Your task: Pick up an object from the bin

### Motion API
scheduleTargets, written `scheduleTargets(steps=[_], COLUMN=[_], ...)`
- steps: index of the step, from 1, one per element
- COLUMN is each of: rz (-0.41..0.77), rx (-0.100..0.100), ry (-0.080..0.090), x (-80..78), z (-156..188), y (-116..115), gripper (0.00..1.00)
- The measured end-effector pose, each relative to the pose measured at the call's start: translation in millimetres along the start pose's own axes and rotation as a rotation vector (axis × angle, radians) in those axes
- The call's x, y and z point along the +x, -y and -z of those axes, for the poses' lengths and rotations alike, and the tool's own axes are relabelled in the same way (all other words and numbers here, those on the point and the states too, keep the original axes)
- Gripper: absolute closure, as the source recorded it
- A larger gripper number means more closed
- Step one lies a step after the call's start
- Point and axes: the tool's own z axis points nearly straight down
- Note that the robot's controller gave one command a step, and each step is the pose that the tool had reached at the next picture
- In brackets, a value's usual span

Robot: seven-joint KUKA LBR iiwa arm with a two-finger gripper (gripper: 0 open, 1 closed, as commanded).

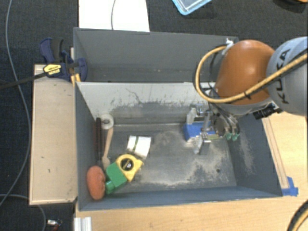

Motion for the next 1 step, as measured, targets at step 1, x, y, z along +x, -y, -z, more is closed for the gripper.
scheduleTargets(steps=[1], rz=[0.0], rx=[0.0], ry=[0.008], x=[-1.7], z=[3.9], y=[0.0], gripper=[0.0])
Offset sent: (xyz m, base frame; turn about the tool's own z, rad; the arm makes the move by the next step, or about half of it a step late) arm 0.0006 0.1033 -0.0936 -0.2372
